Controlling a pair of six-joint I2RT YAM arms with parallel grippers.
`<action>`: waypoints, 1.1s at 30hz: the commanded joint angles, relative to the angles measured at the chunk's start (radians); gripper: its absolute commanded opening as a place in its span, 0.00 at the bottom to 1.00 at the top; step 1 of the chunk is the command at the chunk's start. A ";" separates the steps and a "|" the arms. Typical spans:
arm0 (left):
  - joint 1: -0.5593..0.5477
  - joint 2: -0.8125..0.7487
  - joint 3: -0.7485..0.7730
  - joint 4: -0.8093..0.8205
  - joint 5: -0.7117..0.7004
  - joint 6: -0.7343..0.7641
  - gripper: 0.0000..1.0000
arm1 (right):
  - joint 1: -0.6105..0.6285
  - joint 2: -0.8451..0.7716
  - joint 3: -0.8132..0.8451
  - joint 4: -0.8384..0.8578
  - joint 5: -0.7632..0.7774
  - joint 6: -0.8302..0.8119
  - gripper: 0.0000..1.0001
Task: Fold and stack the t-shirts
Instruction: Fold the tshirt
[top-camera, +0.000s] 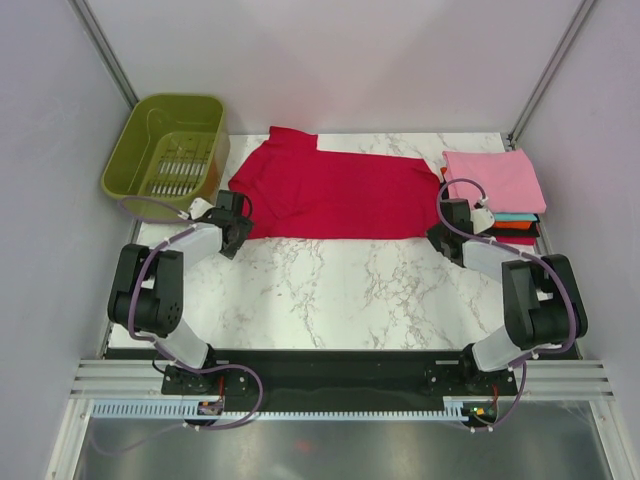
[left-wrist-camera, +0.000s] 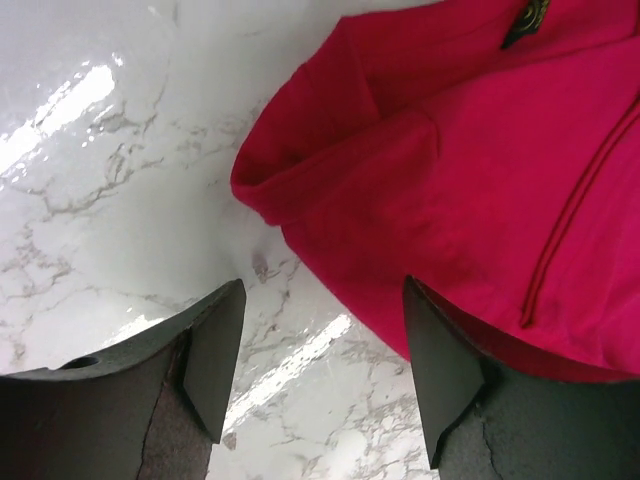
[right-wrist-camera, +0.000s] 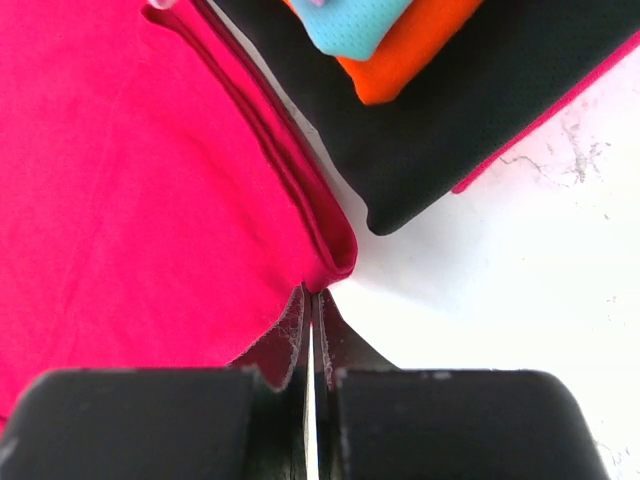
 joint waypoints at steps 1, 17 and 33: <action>0.014 -0.001 -0.028 0.093 -0.066 -0.050 0.72 | 0.004 -0.042 -0.010 -0.002 0.012 0.004 0.00; 0.146 0.101 -0.046 0.153 0.073 -0.101 0.02 | 0.000 -0.134 -0.042 -0.020 0.058 0.009 0.00; 0.043 -0.140 -0.120 0.027 0.144 -0.116 0.02 | -0.002 -0.226 -0.039 -0.085 0.080 -0.007 0.00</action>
